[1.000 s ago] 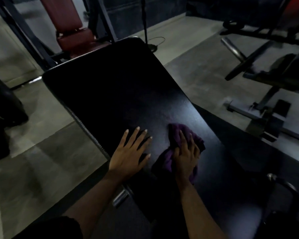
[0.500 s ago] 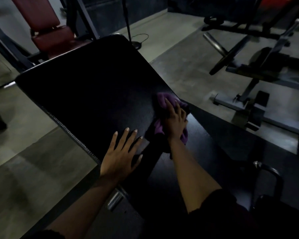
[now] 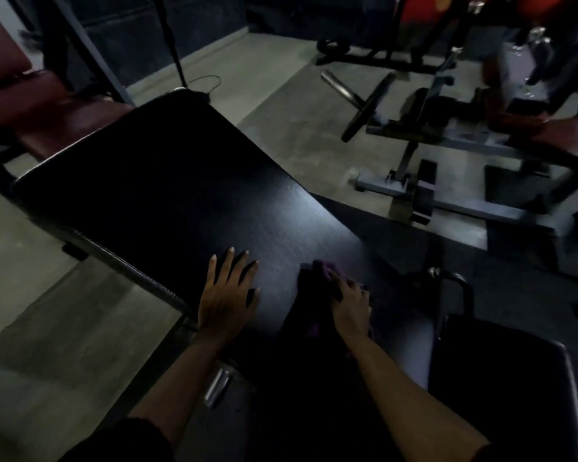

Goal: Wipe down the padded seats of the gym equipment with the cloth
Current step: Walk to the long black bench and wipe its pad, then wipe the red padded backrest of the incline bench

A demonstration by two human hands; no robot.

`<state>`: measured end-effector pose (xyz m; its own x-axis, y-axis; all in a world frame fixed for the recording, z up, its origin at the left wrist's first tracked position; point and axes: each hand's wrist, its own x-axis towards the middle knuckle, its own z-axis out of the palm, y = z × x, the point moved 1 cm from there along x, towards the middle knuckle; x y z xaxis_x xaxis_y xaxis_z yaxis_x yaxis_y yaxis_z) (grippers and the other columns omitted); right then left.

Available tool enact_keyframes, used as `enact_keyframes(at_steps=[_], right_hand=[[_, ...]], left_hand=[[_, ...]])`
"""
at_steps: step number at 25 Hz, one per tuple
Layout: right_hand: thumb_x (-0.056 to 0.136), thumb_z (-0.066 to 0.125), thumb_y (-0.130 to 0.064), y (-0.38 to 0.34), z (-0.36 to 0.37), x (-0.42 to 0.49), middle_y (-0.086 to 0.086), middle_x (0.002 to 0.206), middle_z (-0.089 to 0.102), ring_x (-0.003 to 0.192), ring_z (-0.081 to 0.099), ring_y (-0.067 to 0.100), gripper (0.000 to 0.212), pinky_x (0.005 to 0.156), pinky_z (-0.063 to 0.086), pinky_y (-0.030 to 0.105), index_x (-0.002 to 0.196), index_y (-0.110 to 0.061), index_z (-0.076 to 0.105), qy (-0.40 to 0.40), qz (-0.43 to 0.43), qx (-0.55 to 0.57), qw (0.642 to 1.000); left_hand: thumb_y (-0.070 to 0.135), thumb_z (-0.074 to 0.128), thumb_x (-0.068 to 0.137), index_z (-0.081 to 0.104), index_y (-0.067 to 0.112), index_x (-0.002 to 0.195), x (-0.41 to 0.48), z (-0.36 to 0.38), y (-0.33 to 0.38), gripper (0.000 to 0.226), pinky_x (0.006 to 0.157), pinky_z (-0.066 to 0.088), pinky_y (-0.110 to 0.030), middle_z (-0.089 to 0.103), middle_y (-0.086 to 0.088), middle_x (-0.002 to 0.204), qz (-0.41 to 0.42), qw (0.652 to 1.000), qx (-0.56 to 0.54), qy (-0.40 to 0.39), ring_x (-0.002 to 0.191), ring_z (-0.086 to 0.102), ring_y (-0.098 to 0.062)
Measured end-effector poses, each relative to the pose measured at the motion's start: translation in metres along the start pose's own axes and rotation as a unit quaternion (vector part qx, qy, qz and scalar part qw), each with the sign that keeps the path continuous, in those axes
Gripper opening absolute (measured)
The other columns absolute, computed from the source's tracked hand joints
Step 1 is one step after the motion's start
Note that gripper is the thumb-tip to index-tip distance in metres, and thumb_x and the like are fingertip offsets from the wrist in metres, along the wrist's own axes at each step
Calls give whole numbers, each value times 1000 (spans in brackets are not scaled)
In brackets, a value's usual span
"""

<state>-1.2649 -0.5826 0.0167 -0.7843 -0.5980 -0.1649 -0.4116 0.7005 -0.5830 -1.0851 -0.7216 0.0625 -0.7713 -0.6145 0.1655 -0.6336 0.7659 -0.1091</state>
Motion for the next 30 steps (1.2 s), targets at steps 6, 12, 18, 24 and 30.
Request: enact_keyframes(at_steps=[6, 12, 18, 24, 30], right_hand=[[93, 44, -26, 23, -4, -120, 5, 142, 40, 127, 34, 31, 45, 103, 33, 47, 137, -35, 40, -72, -18, -108, 991], [92, 45, -29, 41, 23, -234, 2, 145, 37, 128, 33, 29, 46, 105, 32, 46, 137, -38, 39, -126, -52, -108, 985], [91, 46, -27, 11, 78, -328, -1, 144, 38, 128, 34, 26, 46, 105, 32, 43, 136, -37, 41, -211, -132, -97, 964], [91, 47, -29, -100, 159, -361, 0, 144, 39, 128, 35, 25, 46, 104, 34, 41, 135, -38, 42, -278, -270, -127, 913], [90, 48, -28, -282, 263, -340, 2, 143, 40, 127, 35, 27, 47, 102, 35, 42, 135, -37, 43, -300, -384, -152, 860]], left_hand=[[31, 42, 78, 52, 17, 120, -78, 5, 34, 46, 108, 22, -44, 66, -7, 119, 101, 982, -135, -83, 120, 55, -27], [40, 42, 79, 66, 19, 113, -241, 23, 23, 47, 107, 18, -35, 67, -3, 119, 63, 964, -163, -200, 115, 62, -23], [38, 32, 97, 33, 20, 144, -383, -9, -63, 50, 116, 15, -34, 27, -1, 155, -105, 928, -174, -312, 144, 23, -17], [29, 51, 95, 42, 10, 138, -450, -11, -188, 48, 104, 32, -31, 42, -13, 144, -333, 857, -300, -253, 131, 42, -26], [26, 51, 95, 41, 7, 138, -471, -5, -354, 48, 102, 37, -34, 46, -18, 141, -504, 761, -380, -150, 129, 44, -32]])
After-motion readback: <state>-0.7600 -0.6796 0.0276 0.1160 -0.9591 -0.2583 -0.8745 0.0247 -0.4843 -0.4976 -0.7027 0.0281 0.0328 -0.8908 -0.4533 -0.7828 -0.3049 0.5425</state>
